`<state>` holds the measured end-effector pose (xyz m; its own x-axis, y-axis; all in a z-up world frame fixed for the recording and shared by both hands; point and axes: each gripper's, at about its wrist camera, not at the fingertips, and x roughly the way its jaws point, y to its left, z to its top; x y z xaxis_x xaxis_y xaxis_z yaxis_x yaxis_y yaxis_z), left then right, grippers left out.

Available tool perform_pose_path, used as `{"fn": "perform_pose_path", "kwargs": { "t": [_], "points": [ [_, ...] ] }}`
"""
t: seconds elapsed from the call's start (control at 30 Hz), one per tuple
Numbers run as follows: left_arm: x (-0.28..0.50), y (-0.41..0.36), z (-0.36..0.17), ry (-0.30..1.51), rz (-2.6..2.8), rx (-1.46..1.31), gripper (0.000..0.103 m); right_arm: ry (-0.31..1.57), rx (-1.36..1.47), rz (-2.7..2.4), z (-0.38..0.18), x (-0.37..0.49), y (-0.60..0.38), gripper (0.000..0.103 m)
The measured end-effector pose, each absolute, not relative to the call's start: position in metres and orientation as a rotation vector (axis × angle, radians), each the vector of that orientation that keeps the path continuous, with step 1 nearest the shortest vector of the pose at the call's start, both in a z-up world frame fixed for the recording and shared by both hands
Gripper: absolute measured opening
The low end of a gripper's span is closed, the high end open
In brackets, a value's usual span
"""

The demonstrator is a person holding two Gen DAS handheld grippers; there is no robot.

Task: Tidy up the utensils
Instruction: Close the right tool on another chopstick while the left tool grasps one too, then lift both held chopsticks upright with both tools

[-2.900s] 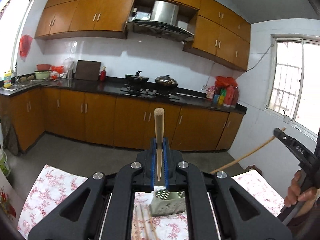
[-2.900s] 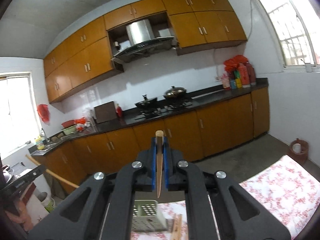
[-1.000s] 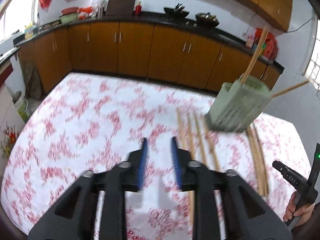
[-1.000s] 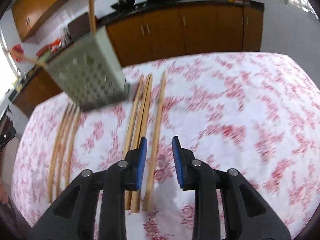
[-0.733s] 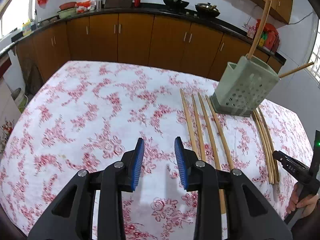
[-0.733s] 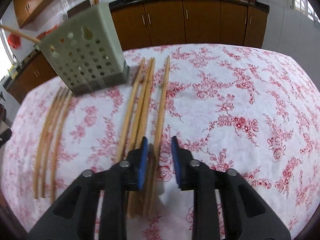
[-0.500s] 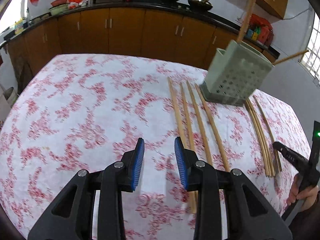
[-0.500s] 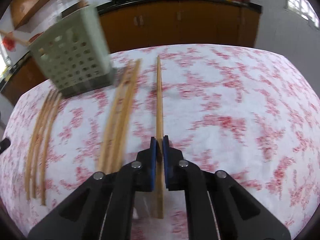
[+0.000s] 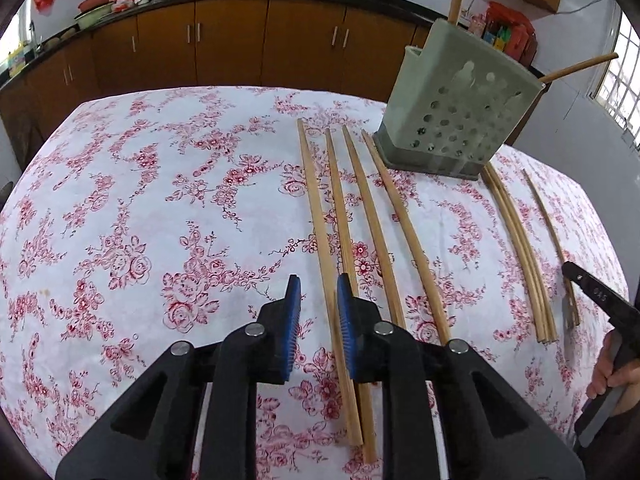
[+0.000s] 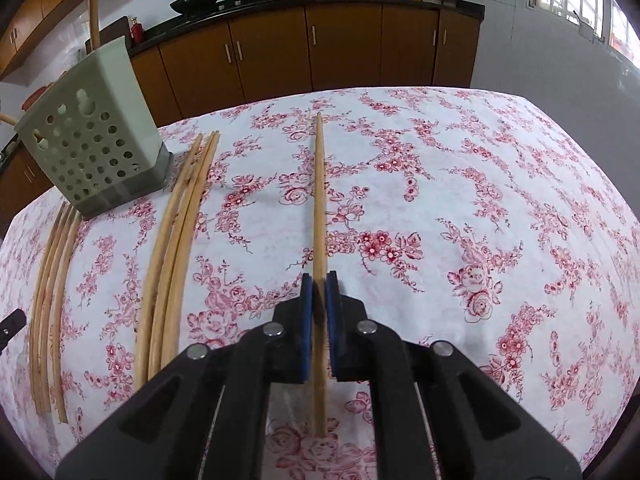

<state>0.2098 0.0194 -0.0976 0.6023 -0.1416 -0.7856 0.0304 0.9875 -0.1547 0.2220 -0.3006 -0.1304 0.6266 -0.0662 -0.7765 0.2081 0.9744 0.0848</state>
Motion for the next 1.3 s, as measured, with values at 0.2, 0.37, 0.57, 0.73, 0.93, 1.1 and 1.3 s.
{"fn": "perform_pose_path", "kwargs": {
  "t": [0.2, 0.37, 0.57, 0.73, 0.93, 1.1, 1.3],
  "points": [
    [0.21, 0.013, -0.103, 0.925, -0.107, -0.112, 0.017, 0.881, 0.166, -0.159, -0.131, 0.223, -0.299, 0.008],
    [0.212, 0.016, -0.106, 0.925, -0.07, -0.091, 0.008, 0.881, 0.16, -0.149, -0.131, 0.222, -0.298, 0.008],
    [0.218, 0.053, -0.105, 0.921, 0.028, -0.125, 0.008, 0.876, 0.147, -0.093, -0.131, 0.215, -0.292, 0.008],
    [0.212, 0.057, -0.105, 0.909, 0.004, -0.086, 0.008, 0.862, 0.09, -0.08, -0.131, 0.21, -0.282, 0.008],
    [0.205, 0.055, -0.107, 0.875, -0.017, -0.06, 0.009, 0.858, 0.097, -0.076, -0.131, 0.209, -0.283, 0.009],
    [0.203, 0.055, -0.106, 0.874, -0.018, -0.064, 0.009, 0.857, 0.113, -0.068, -0.132, 0.209, -0.284, 0.009],
    [0.203, 0.056, -0.106, 0.875, -0.017, -0.063, 0.009, 0.858, 0.111, -0.069, -0.132, 0.209, -0.284, 0.009]
  ]
}}
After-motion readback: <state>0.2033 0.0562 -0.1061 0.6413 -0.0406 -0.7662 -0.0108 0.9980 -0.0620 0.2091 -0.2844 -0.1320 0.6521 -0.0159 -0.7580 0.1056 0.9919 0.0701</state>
